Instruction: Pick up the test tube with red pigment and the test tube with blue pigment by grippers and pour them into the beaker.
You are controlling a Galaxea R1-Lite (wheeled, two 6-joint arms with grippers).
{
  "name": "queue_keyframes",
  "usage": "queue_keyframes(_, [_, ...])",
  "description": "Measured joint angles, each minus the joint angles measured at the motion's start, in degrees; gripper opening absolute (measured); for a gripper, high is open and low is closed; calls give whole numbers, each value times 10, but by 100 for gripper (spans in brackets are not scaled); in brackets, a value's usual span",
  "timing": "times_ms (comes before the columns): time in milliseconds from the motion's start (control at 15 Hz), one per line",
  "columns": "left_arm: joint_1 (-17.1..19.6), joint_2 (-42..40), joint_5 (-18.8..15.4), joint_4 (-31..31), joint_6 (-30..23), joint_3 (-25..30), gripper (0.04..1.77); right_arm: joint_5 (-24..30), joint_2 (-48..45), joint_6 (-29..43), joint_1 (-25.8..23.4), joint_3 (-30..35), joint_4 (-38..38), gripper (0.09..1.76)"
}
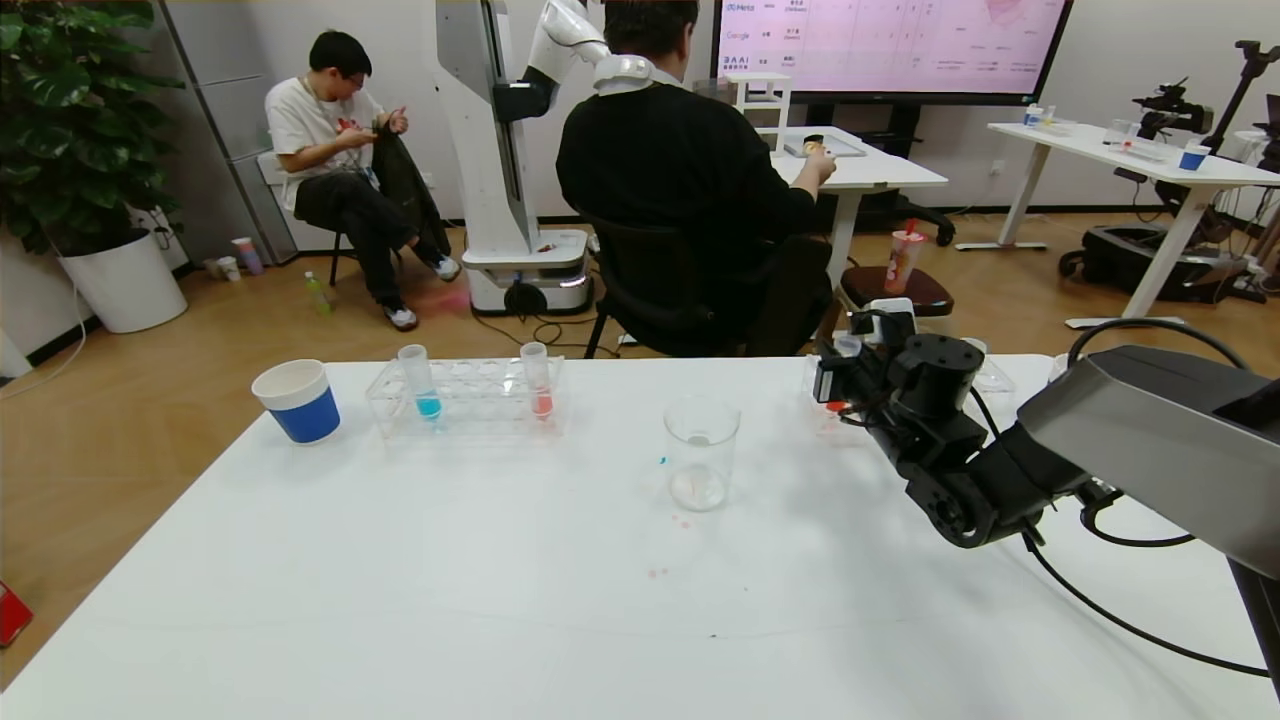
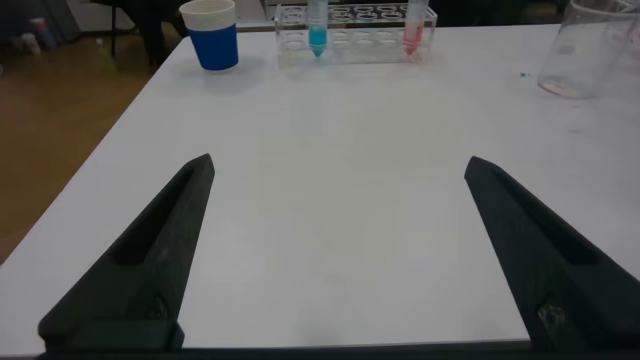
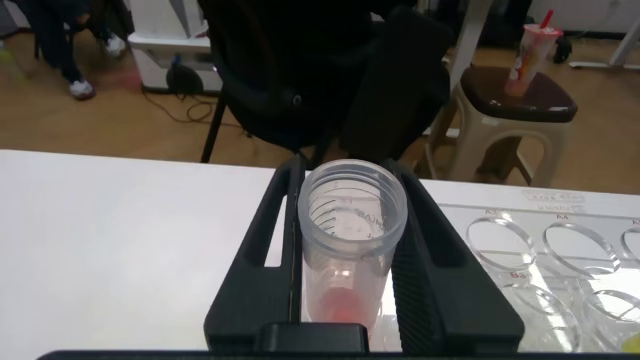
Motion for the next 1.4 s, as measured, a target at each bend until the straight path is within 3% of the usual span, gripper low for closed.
queue_keyframes(800, [0,0,0,0,0,0,175,15,-94,-5,-15,-7,25,51])
queue_keyframes(1000, [0,0,0,0,0,0,175,71,-110,-5,-11,-9,52,51])
queue_keyframes(1400, [0,0,0,0,0,0,175,239,-126,-18,8,1,47,51])
